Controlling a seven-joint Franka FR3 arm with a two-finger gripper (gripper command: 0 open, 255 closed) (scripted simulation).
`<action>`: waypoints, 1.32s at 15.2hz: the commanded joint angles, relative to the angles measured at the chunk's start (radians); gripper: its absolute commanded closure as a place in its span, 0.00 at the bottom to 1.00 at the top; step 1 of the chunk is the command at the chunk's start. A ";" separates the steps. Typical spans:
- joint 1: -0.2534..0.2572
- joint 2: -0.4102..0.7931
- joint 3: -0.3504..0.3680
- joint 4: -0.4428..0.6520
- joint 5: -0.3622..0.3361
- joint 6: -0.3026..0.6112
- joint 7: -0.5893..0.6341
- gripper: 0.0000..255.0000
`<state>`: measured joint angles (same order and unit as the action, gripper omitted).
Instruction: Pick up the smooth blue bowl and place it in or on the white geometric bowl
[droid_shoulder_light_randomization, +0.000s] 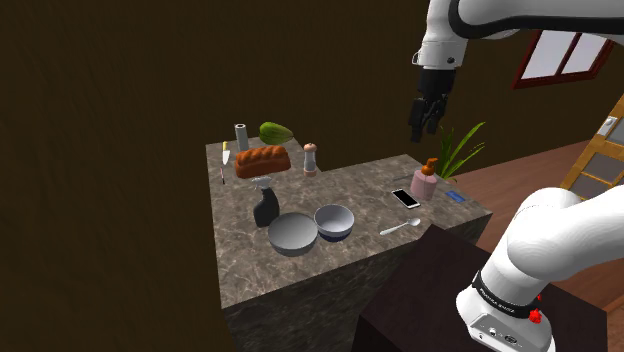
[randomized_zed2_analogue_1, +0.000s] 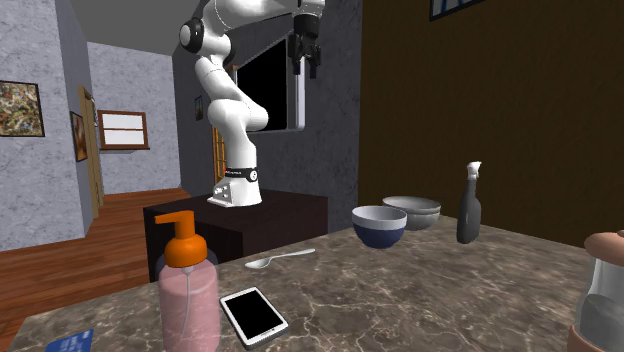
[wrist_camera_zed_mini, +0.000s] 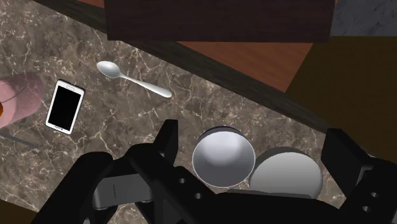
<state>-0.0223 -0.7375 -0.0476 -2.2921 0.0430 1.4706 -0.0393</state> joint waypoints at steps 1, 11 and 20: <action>0.000 0.000 0.000 0.000 0.000 0.000 0.000 0.00; -0.012 0.172 -0.020 -0.183 0.013 0.368 -0.004 0.00; -0.010 0.451 -0.043 -0.225 0.052 0.698 -0.027 0.00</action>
<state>-0.0316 -0.3199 -0.0867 -2.5108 0.0897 2.1258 -0.0600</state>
